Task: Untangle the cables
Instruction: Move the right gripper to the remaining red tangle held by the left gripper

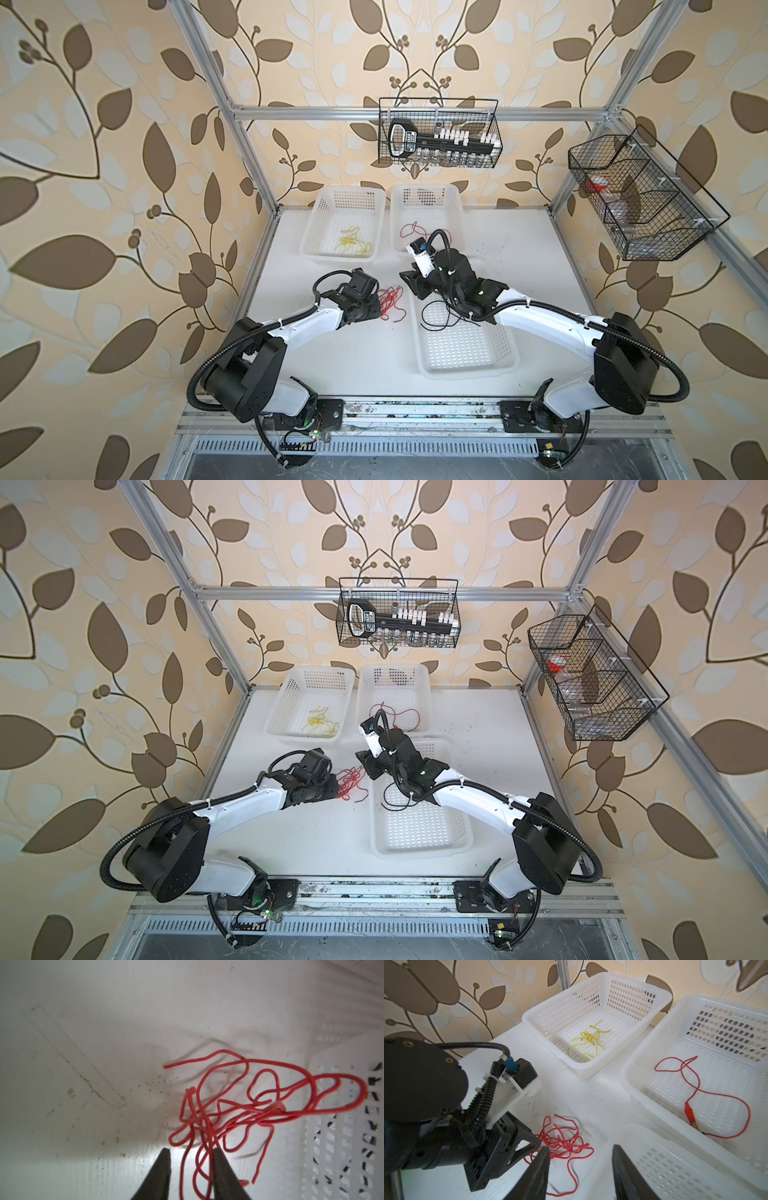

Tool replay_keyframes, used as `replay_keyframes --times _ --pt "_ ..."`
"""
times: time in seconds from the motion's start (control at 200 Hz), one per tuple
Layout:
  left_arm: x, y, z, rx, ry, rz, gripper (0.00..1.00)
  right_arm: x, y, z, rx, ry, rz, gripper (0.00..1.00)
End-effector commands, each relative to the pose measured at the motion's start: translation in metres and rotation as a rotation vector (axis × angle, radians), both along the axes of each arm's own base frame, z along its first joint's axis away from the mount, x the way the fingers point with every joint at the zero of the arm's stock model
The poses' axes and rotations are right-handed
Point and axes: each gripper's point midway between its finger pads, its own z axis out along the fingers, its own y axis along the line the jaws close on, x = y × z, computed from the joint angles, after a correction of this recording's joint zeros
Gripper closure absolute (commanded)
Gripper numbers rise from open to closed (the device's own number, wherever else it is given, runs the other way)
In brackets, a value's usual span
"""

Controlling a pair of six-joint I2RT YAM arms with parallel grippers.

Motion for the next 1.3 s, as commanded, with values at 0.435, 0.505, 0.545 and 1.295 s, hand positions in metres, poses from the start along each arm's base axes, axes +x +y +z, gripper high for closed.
replay_keyframes --times 0.435,0.505,0.545,1.295 --pt "-0.009 0.023 0.052 0.018 -0.158 0.038 1.00 -0.003 0.018 -0.012 0.014 0.047 0.061 0.51" --pt "-0.012 0.025 0.059 0.016 -0.175 0.036 1.00 -0.004 0.022 -0.015 0.014 0.058 0.077 0.50" --pt "-0.014 0.026 0.063 0.011 -0.186 0.035 1.00 -0.004 0.025 -0.016 0.012 0.064 0.091 0.50" --pt "-0.019 0.031 0.111 -0.057 -0.320 0.047 1.00 -0.025 0.045 -0.045 0.060 0.249 0.180 0.50"
